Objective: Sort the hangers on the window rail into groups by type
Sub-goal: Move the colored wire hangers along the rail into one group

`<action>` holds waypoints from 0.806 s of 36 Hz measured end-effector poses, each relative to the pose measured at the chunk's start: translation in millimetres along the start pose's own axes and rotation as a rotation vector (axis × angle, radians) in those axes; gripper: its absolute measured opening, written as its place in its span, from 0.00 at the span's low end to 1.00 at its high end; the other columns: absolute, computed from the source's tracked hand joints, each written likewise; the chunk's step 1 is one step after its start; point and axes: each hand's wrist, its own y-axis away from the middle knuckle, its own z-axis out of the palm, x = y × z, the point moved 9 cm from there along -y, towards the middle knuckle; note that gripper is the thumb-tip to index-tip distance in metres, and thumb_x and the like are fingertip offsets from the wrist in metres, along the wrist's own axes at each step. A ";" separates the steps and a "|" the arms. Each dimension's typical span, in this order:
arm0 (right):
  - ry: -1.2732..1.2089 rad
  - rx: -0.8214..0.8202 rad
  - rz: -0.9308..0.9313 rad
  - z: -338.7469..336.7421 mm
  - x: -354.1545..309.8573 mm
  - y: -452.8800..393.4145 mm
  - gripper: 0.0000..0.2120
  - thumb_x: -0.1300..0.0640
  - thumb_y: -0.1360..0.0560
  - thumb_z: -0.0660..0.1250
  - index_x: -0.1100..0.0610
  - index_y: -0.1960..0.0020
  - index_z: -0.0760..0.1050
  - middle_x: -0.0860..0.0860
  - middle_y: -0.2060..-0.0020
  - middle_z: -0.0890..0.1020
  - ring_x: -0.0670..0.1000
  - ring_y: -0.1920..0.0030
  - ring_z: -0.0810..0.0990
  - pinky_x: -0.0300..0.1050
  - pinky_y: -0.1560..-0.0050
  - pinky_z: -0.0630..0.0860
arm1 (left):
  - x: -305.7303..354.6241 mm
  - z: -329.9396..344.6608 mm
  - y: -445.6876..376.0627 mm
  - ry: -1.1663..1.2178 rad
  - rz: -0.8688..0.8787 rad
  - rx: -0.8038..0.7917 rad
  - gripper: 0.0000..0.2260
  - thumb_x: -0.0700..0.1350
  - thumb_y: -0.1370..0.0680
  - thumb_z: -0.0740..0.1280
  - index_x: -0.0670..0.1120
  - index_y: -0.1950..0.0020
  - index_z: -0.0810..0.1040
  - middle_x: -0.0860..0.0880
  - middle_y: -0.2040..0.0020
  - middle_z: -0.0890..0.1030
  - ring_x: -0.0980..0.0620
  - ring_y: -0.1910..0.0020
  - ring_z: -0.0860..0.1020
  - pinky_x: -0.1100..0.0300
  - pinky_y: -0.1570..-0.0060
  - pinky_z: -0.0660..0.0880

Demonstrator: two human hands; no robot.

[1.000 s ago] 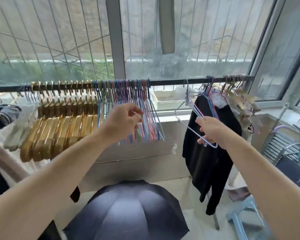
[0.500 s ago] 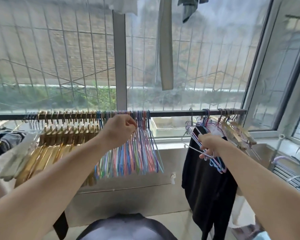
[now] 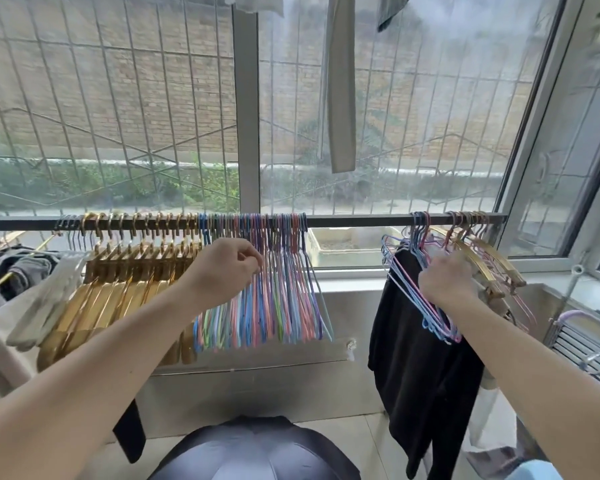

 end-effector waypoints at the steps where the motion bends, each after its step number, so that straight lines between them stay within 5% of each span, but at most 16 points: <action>1: 0.036 0.059 -0.083 -5.8 -15.0 3.2 0.18 0.61 0.22 0.61 0.62 0.33 0.72 0.62 0.36 0.74 0.63 0.36 0.72 0.56 0.37 0.71 | -2.1 -0.6 -0.2 0.004 -0.006 0.002 0.10 0.38 0.17 0.63 0.47 0.53 0.82 0.46 0.59 0.85 0.42 0.62 0.83 0.50 0.59 0.82; 5: -0.214 -0.192 -0.148 26.1 -60.1 23.2 0.11 0.58 0.20 0.61 0.60 0.46 0.80 0.58 0.48 0.82 0.58 0.46 0.78 0.49 0.46 0.72 | -10.9 1.9 1.8 -0.002 -0.028 -0.009 0.09 0.39 0.17 0.64 0.47 0.52 0.82 0.47 0.57 0.85 0.44 0.55 0.85 0.49 0.51 0.82; 8: -0.410 -0.457 -0.114 77.8 -76.8 52.0 0.11 0.57 0.20 0.63 0.64 0.49 0.80 0.54 0.57 0.81 0.54 0.57 0.78 0.46 0.56 0.72 | -16.5 8.7 4.6 -0.007 -0.043 -0.027 0.09 0.39 0.16 0.64 0.47 0.51 0.82 0.48 0.57 0.85 0.44 0.55 0.85 0.52 0.55 0.82; 10: -0.458 -0.570 -0.088 104.6 -84.7 71.6 0.07 0.56 0.18 0.63 0.57 0.52 0.78 0.50 0.57 0.80 0.50 0.58 0.77 0.43 0.58 0.72 | -18.0 12.5 6.6 -0.014 -0.047 -0.028 0.09 0.39 0.16 0.64 0.47 0.51 0.82 0.49 0.56 0.84 0.47 0.56 0.85 0.59 0.61 0.80; 13: -0.523 -0.638 -0.040 130.8 -91.9 86.2 0.09 0.56 0.18 0.64 0.55 0.41 0.79 0.49 0.52 0.81 0.48 0.54 0.78 0.43 0.53 0.75 | -19.4 17.6 10.0 -0.018 -0.055 -0.035 0.09 0.39 0.16 0.63 0.46 0.51 0.82 0.50 0.55 0.84 0.51 0.58 0.84 0.65 0.63 0.77; 17: -0.494 -0.579 -0.057 142.6 -104.5 90.5 0.17 0.62 0.20 0.67 0.61 0.32 0.77 0.55 0.39 0.82 0.55 0.41 0.80 0.48 0.40 0.77 | -25.5 12.8 15.4 -0.039 -0.071 -0.026 0.09 0.40 0.16 0.63 0.47 0.51 0.83 0.50 0.56 0.84 0.54 0.58 0.84 0.66 0.64 0.76; 22: -0.451 -0.405 -0.072 132.6 -106.8 86.5 0.09 0.62 0.23 0.62 0.59 0.47 0.79 0.54 0.57 0.82 0.57 0.56 0.82 0.56 0.49 0.81 | -33.5 2.4 20.8 -0.041 -0.096 0.011 0.09 0.39 0.17 0.63 0.47 0.51 0.83 0.50 0.55 0.84 0.52 0.58 0.84 0.68 0.66 0.73; 26: -0.437 -0.133 -0.188 98.6 -106.7 93.4 0.21 0.62 0.19 0.55 0.56 0.27 0.67 0.48 0.71 0.77 0.48 0.67 0.77 0.48 0.67 0.67 | -41.2 -1.9 26.8 -0.047 -0.115 0.011 0.09 0.39 0.17 0.63 0.47 0.52 0.83 0.50 0.55 0.84 0.52 0.58 0.84 0.62 0.61 0.77; 29: -0.412 0.015 -0.288 68.8 -118.0 90.8 0.22 0.65 0.18 0.54 0.55 0.26 0.66 0.47 0.78 0.74 0.44 0.74 0.72 0.43 0.71 0.58 | -45.6 -3.5 28.0 -0.056 -0.128 0.011 0.10 0.39 0.17 0.63 0.47 0.52 0.82 0.50 0.55 0.84 0.54 0.58 0.83 0.59 0.57 0.80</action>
